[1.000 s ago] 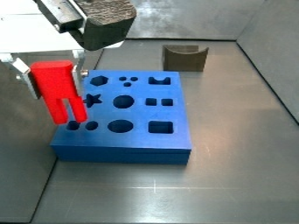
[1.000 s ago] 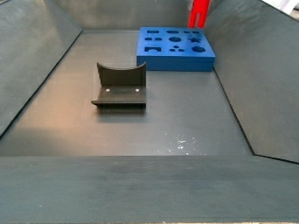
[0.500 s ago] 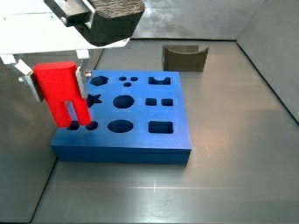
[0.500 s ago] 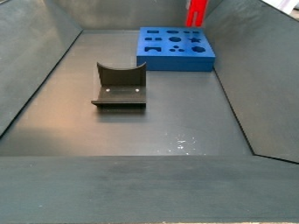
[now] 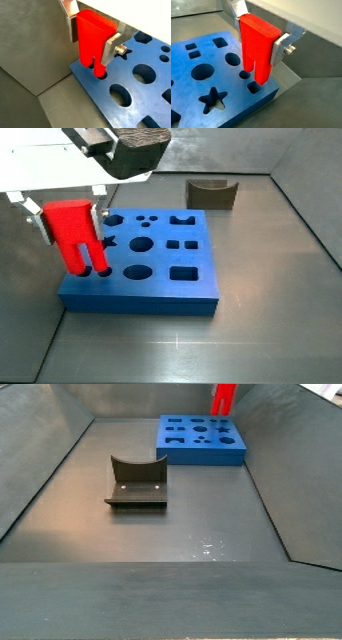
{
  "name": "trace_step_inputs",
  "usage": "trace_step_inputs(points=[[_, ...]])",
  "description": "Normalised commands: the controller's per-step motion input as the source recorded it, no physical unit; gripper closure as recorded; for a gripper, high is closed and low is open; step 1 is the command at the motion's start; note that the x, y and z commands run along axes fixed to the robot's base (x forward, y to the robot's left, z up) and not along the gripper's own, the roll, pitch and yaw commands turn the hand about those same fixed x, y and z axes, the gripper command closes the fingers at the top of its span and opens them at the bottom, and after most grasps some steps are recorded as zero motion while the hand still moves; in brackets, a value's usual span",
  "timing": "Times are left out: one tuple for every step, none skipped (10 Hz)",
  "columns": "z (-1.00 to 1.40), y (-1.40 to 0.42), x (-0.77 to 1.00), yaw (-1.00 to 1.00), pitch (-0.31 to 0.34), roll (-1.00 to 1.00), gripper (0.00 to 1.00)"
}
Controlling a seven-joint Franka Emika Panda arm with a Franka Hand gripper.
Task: Pick up the square-circle object. Move up. Place the square-circle object on the fixture. Regrasp the square-circle object. Rotate the square-circle object. Move to above the board. Insert the square-circle object.
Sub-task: Insert the square-circle object.
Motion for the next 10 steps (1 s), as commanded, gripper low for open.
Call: trace_step_inputs(points=[[-0.55, 0.00, 0.00, 0.00, -0.104, 0.06, 1.00], [-0.54, 0.00, 0.00, 0.00, -0.114, 0.05, 1.00], [-0.50, 0.00, 0.00, 0.00, -0.124, 0.01, 1.00], [-0.59, 0.00, 0.09, 0.00, -0.154, 0.01, 1.00], [-0.63, 0.00, 0.07, 0.00, -0.157, 0.03, 1.00], [-0.62, 0.00, 0.08, -0.03, -0.153, 0.03, 1.00], [-0.70, 0.00, 0.11, -0.04, -0.164, 0.04, 1.00], [-0.84, 0.00, 0.02, 0.00, -0.179, 0.04, 1.00], [-0.84, 0.02, 0.02, 0.00, -0.177, 0.06, 1.00], [-0.87, 0.10, 0.00, 0.00, -0.154, 0.09, 1.00]])
